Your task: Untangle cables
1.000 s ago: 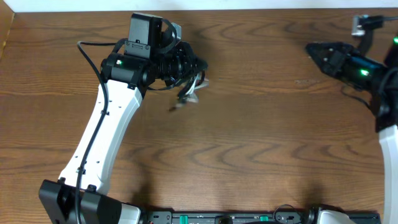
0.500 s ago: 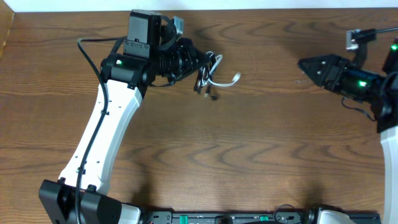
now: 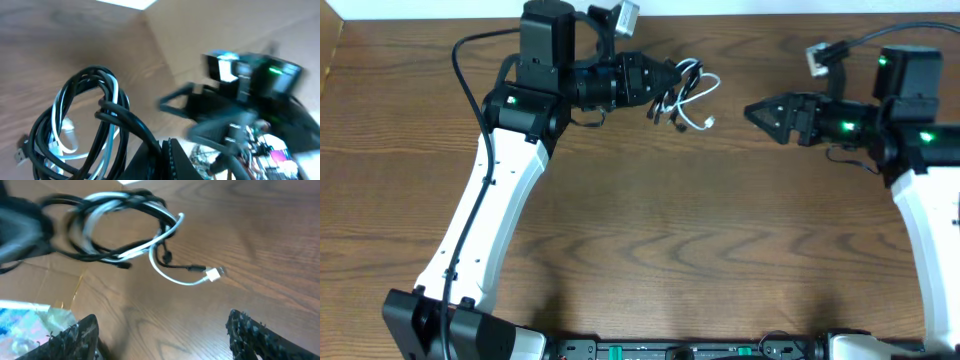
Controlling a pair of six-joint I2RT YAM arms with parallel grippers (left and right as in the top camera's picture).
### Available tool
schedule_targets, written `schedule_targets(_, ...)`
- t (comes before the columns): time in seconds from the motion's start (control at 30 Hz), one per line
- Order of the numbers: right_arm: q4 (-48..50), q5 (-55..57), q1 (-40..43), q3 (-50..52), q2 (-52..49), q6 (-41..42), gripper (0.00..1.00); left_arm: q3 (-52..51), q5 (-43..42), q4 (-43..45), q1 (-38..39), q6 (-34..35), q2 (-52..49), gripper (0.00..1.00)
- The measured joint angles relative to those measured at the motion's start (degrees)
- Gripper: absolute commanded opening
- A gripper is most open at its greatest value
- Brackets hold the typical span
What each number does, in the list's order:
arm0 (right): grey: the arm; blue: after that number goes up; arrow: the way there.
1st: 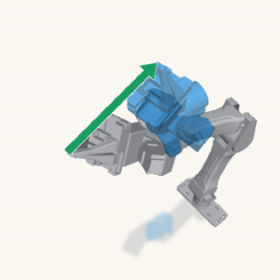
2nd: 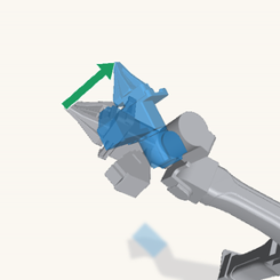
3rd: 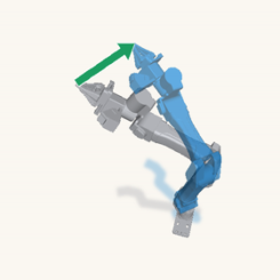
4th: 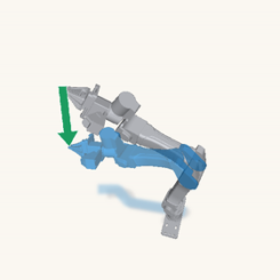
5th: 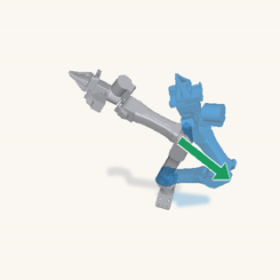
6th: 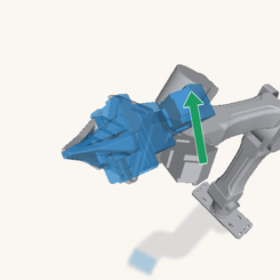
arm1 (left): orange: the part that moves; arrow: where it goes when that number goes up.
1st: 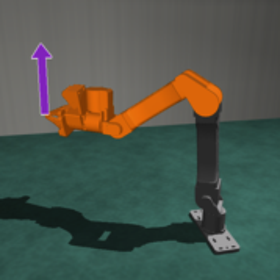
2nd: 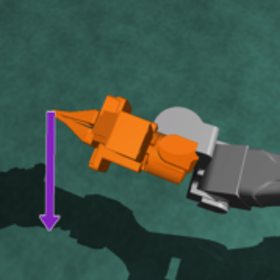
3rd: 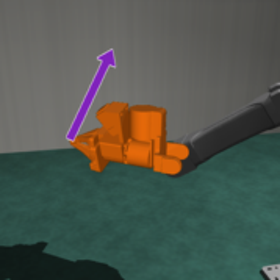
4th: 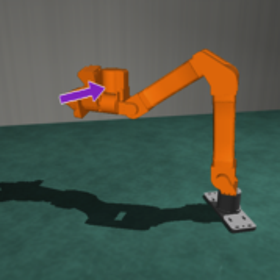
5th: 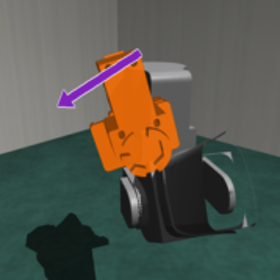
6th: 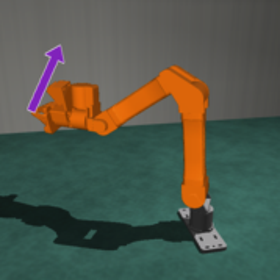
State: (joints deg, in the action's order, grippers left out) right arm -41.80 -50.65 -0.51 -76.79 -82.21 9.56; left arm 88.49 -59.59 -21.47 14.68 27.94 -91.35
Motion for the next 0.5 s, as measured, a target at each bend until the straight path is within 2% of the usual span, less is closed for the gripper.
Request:
schedule_targets(0.2,5.33,-2.97,-0.76,0.02,-5.62,-0.76,0.80,0.00,-5.01,1.01,0.00,-1.07,0.00,0.08)
schedule_targets(0.37,11.17,-5.29,-0.85,0.04,-8.59,3.37,0.78,0.00,-6.49,0.83,0.00,-1.25,0.00,0.07)
schedule_targets(0.4,12.68,-5.51,-0.85,0.04,-8.94,4.79,0.76,0.00,-6.54,0.70,0.00,-1.22,0.00,0.08)
schedule_targets(0.43,13.86,-5.68,-0.85,0.04,-9.27,6.14,0.68,0.00,-6.58,0.66,0.00,-1.22,0.00,0.07)
schedule_targets(0.5,16.11,-6.10,-0.98,0.04,-10.19,10.60,0.61,0.00,-6.58,0.68,-0.02,-1.22,0.00,0.07)
